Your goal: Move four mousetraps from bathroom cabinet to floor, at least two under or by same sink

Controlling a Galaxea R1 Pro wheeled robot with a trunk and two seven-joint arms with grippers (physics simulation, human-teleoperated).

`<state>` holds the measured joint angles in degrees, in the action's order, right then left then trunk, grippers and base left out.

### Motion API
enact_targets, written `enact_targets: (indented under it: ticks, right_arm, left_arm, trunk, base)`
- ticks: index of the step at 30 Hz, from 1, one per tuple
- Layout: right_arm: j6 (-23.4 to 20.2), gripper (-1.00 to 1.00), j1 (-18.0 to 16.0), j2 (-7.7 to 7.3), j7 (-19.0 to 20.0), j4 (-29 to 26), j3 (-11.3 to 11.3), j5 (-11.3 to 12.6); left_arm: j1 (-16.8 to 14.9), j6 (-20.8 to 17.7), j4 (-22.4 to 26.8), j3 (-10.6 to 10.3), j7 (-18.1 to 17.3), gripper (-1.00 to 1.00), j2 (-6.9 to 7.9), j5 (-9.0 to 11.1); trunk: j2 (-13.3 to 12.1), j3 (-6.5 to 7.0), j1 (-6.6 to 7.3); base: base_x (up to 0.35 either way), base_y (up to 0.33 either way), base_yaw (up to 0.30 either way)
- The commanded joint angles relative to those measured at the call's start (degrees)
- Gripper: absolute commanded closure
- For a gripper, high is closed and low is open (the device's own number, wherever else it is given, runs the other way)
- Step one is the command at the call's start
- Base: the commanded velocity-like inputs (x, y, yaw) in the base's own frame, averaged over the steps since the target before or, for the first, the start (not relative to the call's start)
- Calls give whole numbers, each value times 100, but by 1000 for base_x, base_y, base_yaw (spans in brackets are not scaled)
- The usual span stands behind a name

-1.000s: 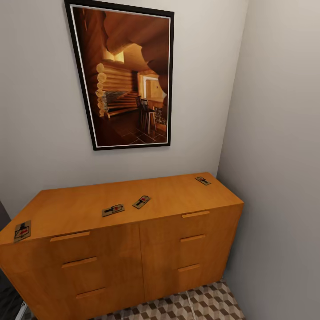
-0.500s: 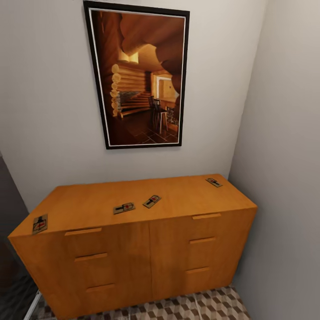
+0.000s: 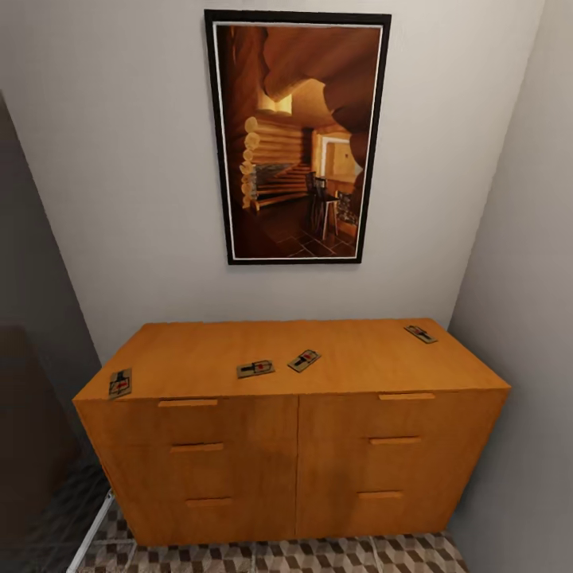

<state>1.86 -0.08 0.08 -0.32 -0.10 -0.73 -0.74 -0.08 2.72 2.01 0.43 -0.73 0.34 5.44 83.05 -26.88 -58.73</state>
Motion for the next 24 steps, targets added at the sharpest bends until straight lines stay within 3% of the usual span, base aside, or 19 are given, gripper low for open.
enact_targets:
  ticks: [1,13,24]
  right_arm:
    - [16,-100,-1,0,-3,1,-6,-7]
    - [16,-100,-1,0,-3,1,-6,-6]
    - [11,-100,-1,0,-3,1,-6,-6]
  left_arm:
    - [-1,10,1,0,-7,-100,-2,56]
    - [-1,17,1,1,4,-100,-6,62]
    - [-1,18,1,1,11,-100,-3,62]
  trunk:
    - [3,-5,0]
    - [3,-5,0]
    - [3,-5,0]
  base:
    - [0,0,266]
    - [0,0,255]
    - [0,-8,71]
